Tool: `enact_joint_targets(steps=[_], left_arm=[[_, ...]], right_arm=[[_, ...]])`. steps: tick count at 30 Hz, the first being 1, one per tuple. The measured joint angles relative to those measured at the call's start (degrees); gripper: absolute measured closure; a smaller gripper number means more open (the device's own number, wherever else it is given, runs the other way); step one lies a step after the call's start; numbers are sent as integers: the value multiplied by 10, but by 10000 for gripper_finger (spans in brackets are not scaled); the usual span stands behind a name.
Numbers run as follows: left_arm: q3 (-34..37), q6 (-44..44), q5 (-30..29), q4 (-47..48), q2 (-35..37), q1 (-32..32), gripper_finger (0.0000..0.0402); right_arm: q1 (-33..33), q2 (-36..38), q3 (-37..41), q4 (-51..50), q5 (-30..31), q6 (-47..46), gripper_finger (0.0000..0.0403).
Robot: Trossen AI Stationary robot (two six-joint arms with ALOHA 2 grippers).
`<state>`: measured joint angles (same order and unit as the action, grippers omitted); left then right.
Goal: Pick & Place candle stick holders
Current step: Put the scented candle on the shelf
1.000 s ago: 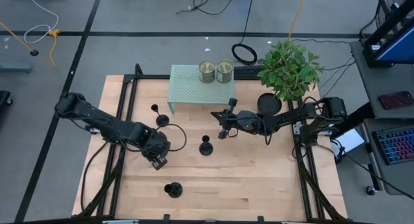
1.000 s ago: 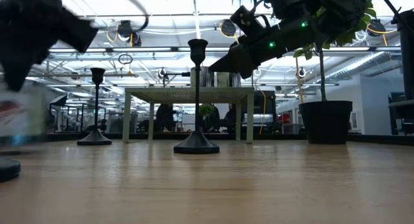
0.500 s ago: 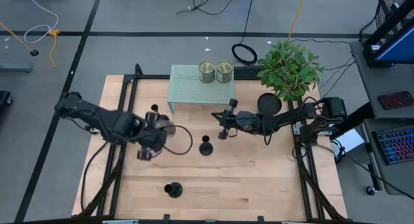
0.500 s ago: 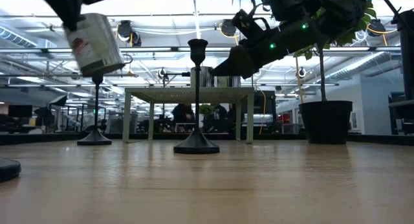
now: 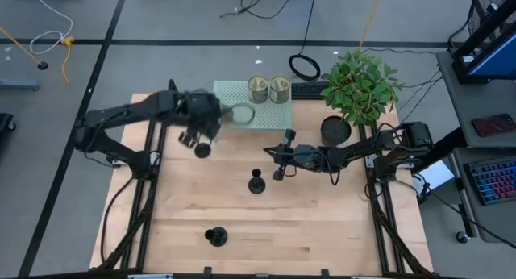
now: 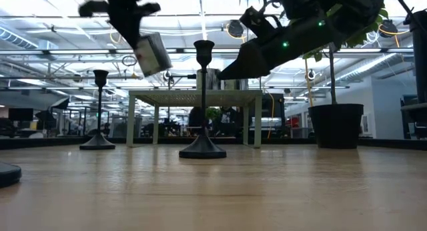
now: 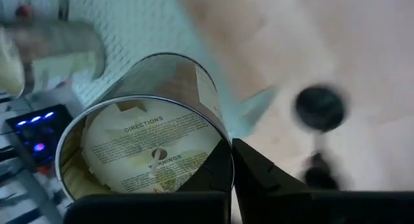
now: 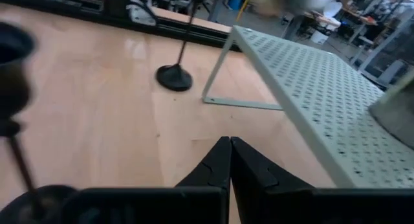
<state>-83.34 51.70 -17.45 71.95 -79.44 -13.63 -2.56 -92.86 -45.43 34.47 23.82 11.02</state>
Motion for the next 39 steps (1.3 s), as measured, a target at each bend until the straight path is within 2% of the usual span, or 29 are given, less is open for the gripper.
enact_joint_targets(steps=[6, 10, 14, 22, 28, 39], left_arm=[[-27, 169, 9, -28, -70, -112, 397], [-61, 255, 12, -31, -114, -157, 396], [-103, 304, 25, -31, -144, -186, 396], [-135, 328, 27, -9, -175, -219, 386], [-135, 330, 74, -15, -174, -231, 397], [-136, 275, 85, -36, -174, -231, 344]], right_arm=[[-23, 0, 0, -1, 0, 4, 403], [-31, 0, 0, -1, 0, 3, 403], [-38, 0, 0, -1, 1, 2, 403], [-50, 0, 0, -1, 0, 1, 403], [-55, 0, 0, -1, -1, 1, 403], [-54, 0, 0, -2, -1, 1, 403]])
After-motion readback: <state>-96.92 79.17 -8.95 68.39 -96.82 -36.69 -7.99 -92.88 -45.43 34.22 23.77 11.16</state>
